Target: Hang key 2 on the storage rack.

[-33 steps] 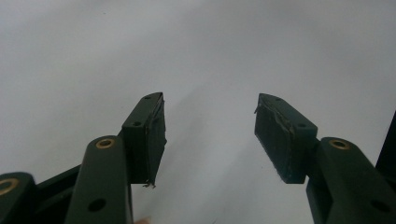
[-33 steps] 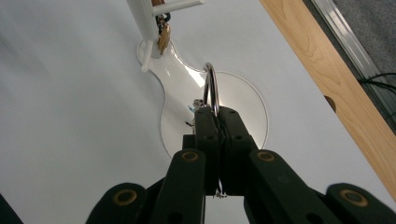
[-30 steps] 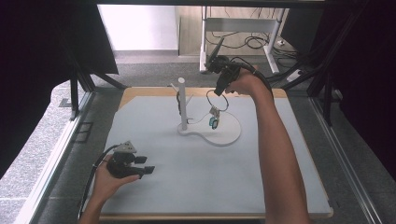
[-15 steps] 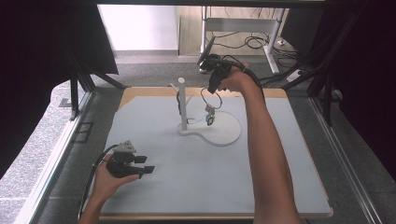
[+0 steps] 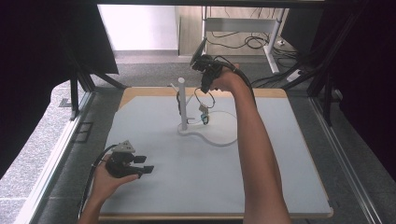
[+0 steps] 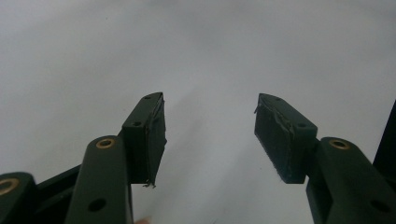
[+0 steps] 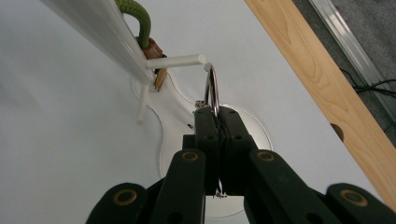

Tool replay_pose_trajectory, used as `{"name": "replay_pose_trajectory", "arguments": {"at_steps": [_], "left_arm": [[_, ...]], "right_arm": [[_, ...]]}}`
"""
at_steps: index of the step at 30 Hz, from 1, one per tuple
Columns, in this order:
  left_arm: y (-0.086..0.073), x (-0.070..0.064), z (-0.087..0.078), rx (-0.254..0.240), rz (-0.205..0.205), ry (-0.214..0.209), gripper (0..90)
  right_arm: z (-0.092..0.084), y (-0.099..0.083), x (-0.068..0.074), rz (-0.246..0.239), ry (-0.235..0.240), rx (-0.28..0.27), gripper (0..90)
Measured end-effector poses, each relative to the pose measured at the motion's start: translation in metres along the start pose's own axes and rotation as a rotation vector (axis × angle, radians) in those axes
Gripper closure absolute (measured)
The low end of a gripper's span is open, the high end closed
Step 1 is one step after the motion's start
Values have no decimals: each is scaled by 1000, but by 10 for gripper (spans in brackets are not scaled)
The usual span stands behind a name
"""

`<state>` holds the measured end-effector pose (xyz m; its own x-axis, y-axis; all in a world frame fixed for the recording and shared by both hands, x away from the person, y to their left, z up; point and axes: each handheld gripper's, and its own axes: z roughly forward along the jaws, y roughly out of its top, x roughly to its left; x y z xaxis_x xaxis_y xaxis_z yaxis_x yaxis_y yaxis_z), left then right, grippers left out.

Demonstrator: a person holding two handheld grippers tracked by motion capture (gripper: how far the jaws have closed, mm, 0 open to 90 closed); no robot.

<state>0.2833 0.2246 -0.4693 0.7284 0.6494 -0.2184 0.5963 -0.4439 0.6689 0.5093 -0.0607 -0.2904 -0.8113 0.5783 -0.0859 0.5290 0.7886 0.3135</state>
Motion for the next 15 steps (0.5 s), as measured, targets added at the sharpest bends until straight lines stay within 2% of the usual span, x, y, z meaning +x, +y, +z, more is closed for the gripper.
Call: {"name": "replay_pose_trajectory", "arguments": {"at_steps": [5,6,15], "left_arm": [[0,0,-1,1,1,4,434],[0,0,-1,-3,0,4,434],[0,0,-1,-2,0,5,434]], "right_arm": [[5,5,3,4,10,-4,880],[5,6,4,1,-14,-7,880],[12,8,7,-4,1,-5,880]]}}
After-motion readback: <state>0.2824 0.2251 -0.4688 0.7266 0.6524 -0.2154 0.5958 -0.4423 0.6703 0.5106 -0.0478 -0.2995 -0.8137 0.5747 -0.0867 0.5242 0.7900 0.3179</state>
